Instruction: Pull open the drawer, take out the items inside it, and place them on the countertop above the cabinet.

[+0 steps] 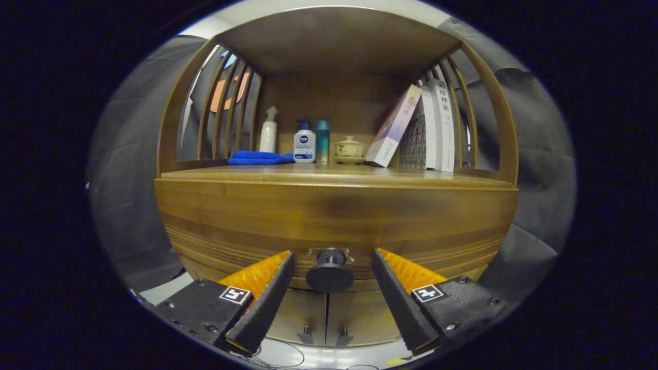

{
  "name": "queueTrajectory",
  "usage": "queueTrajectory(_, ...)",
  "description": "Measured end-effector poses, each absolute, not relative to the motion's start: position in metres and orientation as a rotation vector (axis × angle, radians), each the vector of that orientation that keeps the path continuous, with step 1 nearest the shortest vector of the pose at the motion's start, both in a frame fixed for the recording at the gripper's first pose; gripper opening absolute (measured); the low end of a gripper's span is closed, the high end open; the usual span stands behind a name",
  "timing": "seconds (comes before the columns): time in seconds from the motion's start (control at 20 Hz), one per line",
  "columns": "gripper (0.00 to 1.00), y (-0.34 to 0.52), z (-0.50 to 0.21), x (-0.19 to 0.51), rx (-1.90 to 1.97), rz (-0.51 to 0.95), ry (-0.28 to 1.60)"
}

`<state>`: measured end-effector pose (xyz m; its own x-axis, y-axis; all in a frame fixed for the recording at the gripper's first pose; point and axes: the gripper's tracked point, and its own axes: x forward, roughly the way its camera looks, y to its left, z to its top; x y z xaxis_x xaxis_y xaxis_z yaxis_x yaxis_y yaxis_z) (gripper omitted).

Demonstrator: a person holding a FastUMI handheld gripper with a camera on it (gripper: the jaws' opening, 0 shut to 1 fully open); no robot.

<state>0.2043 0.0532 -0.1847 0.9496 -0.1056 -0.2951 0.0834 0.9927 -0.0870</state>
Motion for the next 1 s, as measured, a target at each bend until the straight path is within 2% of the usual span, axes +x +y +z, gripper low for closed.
queueTrajectory(0.15,0.85,0.051,-0.185,0.206,-0.107,-0.138,0.287)
queueTrajectory(0.4,0.50,0.055,-0.188,0.206,-0.085,-0.167,0.283)
queueTrajectory(0.65,0.39,0.055,-0.189,0.203,-0.041,-0.141,0.324)
queueTrajectory(1.0,0.39,0.054,-0.188,0.195,-0.058,-0.141,0.317)
